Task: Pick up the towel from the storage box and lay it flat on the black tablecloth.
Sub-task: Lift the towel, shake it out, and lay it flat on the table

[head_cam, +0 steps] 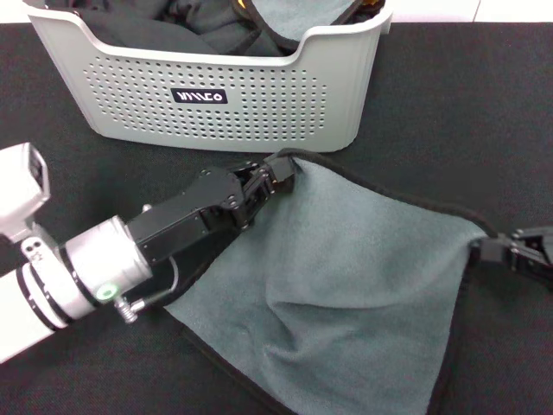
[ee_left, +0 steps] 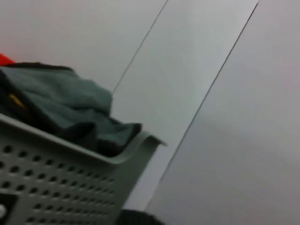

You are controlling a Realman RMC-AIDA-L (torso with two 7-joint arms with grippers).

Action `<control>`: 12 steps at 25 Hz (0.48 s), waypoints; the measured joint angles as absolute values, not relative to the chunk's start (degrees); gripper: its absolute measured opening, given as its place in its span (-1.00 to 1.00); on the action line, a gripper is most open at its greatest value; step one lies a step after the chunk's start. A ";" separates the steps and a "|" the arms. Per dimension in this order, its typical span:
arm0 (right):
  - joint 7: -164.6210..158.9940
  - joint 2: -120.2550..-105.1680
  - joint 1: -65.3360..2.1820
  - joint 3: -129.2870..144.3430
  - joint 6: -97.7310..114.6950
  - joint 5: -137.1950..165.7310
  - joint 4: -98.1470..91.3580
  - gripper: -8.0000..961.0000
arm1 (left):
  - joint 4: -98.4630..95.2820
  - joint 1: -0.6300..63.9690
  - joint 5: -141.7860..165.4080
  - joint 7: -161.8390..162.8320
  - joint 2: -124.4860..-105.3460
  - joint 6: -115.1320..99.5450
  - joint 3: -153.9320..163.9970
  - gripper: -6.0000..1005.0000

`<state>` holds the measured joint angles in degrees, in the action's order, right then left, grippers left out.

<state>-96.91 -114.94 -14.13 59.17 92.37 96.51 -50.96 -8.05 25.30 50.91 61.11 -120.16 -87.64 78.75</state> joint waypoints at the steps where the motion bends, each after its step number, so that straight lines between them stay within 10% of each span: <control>1: -96.52 -114.99 -14.78 59.92 90.02 96.51 -49.85 -0.97 | -8.28 25.51 50.68 60.02 -120.20 -86.04 78.74 -0.97; 12: -96.42 -115.23 -16.73 68.12 76.12 95.91 -48.25 -0.97 | -9.72 26.84 46.56 48.33 -120.15 -76.87 78.91 -0.97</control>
